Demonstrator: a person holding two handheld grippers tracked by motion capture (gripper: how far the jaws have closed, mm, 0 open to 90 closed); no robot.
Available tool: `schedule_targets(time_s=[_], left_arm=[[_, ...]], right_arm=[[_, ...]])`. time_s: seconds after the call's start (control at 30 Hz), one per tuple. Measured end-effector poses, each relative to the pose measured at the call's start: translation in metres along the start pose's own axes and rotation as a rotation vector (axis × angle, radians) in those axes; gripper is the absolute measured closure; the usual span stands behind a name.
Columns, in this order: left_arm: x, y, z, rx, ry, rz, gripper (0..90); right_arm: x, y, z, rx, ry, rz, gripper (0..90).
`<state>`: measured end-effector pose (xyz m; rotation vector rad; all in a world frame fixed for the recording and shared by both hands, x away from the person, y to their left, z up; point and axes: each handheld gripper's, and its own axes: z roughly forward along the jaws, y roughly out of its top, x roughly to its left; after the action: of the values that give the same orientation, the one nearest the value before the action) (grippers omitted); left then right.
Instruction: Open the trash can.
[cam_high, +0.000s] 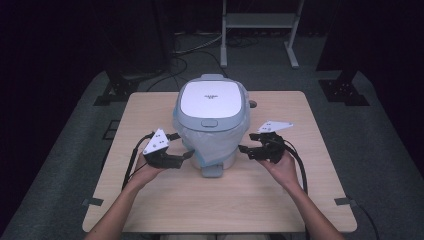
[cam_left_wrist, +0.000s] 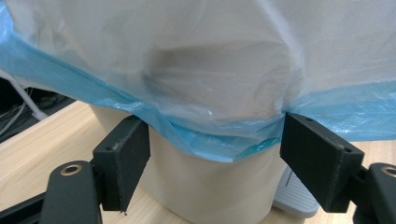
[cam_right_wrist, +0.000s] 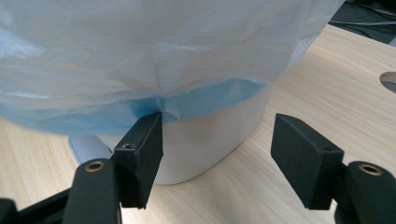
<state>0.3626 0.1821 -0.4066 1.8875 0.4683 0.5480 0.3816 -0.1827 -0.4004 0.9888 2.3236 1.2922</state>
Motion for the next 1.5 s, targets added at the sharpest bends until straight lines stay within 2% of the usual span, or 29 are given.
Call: schedule_targets(time_s=[0.2, 0.3, 0.5, 0.57, 0.67, 0.97, 1.1, 1.27, 1.43, 1.47, 1.5], left_arm=[[-0.004, -0.003, -0.011, 0.0, -0.009, -0.013, 20.9], [-0.008, -0.006, -0.016, 0.015, -0.019, -0.026, 18.6], [-0.019, -0.009, -0.022, 0.013, -0.034, -0.04, 14.8], [-0.024, -0.01, -0.023, 0.022, -0.054, -0.05, 13.7], [-0.032, -0.011, -0.023, 0.037, -0.06, -0.044, 10.0], [-0.051, -0.02, -0.026, 0.043, -0.061, -0.039, 10.3], [-0.057, -0.024, -0.024, 0.047, -0.076, -0.056, 12.7], [-0.064, -0.027, -0.02, 0.051, -0.085, -0.051, 13.5], [-0.072, -0.029, -0.014, 0.061, -0.092, -0.05, 18.2], [-0.074, -0.029, -0.013, 0.056, -0.097, -0.046, 22.8], [-0.075, -0.029, -0.011, 0.062, -0.097, -0.046, 22.9]], right_arm=[[-0.004, -0.005, -0.011, -0.004, -0.002, 0.007, 32.3], [-0.004, -0.01, -0.017, -0.007, 0.005, 0.02, 32.2], [-0.005, -0.019, -0.03, -0.002, 0.007, 0.023, 31.0], [-0.005, -0.021, -0.034, -0.009, 0.005, 0.025, 30.8], [-0.006, -0.025, -0.042, -0.016, 0.001, 0.037, 30.4], [-0.009, -0.036, -0.058, -0.016, -0.017, 0.045, 30.1], [-0.009, -0.041, -0.063, -0.021, -0.019, 0.052, 29.9], [-0.009, -0.046, -0.066, -0.026, -0.011, 0.059, 29.7], [-0.008, -0.052, -0.068, -0.028, -0.004, 0.065, 29.5], [-0.009, -0.053, -0.068, -0.025, -0.003, 0.064, 28.8], [-0.008, -0.053, -0.069, -0.02, -0.001, 0.066, 28.7]])
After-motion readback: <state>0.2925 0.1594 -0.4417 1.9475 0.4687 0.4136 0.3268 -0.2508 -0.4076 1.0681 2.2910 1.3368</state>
